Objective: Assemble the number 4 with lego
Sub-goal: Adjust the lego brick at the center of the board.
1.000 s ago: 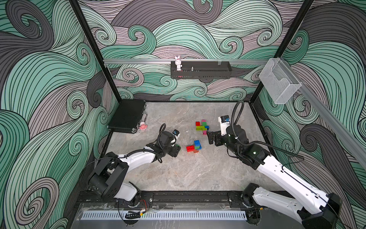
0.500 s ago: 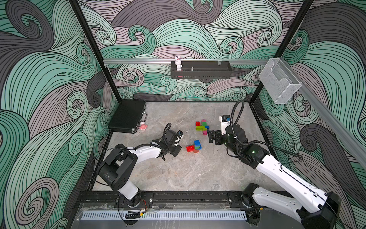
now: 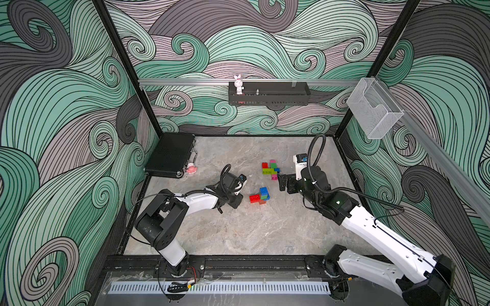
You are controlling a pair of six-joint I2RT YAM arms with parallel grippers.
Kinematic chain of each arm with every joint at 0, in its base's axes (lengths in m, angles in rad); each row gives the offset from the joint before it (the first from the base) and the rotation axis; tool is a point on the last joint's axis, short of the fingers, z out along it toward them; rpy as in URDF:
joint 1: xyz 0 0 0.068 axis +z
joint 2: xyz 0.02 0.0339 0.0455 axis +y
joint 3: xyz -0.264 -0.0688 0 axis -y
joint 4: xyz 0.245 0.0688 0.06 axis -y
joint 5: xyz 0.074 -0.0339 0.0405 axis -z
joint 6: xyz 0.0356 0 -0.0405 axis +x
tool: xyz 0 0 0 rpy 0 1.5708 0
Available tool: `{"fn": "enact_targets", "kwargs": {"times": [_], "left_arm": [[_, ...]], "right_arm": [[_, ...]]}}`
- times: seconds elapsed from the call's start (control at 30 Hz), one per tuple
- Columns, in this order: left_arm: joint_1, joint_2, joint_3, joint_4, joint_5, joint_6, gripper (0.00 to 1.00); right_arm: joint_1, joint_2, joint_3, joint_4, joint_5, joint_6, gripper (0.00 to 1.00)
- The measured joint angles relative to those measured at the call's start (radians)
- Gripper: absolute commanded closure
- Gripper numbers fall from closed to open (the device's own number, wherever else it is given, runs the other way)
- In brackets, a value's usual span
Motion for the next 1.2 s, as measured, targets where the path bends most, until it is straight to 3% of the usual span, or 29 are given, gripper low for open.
{"fn": "enact_targets", "kwargs": {"times": [0.23, 0.5, 0.8, 1.2], "left_arm": [[-0.003, 0.020, 0.020, -0.001, 0.006, 0.000, 0.64], [-0.003, 0.023, 0.028, 0.000, 0.015, 0.000, 0.99], [-0.003, -0.067, 0.021, 0.000, -0.035, -0.016, 1.00], [-0.003, -0.051, 0.013, -0.062, -0.060, -0.048, 1.00]], "right_arm": [[0.000, 0.011, 0.000, 0.000, -0.001, 0.000, 0.01], [-0.006, 0.034, -0.036, 0.051, -0.066, -0.003, 0.01], [0.005, 0.201, -0.142, 0.170, -0.318, -0.013, 0.05], [0.030, 0.252, -0.142, 0.229, -0.284, -0.010, 0.05]]}}
